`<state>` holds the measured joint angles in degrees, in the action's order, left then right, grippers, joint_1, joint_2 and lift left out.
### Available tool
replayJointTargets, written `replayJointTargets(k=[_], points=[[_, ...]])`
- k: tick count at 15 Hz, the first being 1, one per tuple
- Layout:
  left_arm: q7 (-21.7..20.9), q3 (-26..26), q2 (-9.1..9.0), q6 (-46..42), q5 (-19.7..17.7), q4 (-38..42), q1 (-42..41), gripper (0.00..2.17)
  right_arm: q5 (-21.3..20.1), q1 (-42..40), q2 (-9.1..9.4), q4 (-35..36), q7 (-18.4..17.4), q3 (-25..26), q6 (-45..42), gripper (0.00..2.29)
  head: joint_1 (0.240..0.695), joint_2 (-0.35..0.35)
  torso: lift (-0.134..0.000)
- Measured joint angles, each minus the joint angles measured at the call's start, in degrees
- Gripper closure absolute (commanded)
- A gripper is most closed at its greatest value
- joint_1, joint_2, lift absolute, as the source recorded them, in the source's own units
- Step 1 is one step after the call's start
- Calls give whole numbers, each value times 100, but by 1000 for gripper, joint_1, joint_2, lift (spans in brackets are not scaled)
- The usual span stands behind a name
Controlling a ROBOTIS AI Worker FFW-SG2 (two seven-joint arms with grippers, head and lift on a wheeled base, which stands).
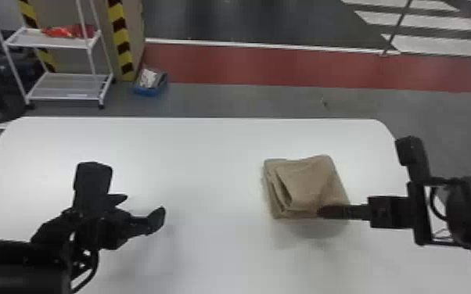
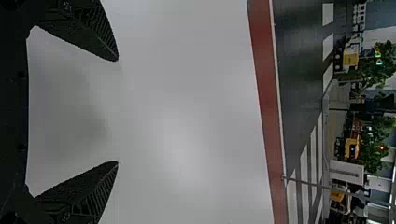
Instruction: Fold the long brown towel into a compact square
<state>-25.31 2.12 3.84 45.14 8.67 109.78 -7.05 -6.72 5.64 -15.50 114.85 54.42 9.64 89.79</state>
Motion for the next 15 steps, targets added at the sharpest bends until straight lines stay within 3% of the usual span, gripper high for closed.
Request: replayJointTargets(k=[4, 6, 10, 15], points=[[0, -18, 2, 1, 3, 9, -33, 97, 189, 118, 229, -70, -36, 92, 0, 93, 695, -87, -124], [0, -48, 3, 0, 0, 10, -54, 97, 400, 301, 302, -121, -290, 221, 0, 97, 695, -84, -124], [-8, -46, 3, -15, -6, 10, -69, 97, 374, 738, 418, -717, -505, 46, 0, 100, 695, -76, -124], [-53, -157, 8, -33, -6, 14, -103, 97, 420, 631, 413, -725, 38, 95, 0, 124, 695, -46, -124]])
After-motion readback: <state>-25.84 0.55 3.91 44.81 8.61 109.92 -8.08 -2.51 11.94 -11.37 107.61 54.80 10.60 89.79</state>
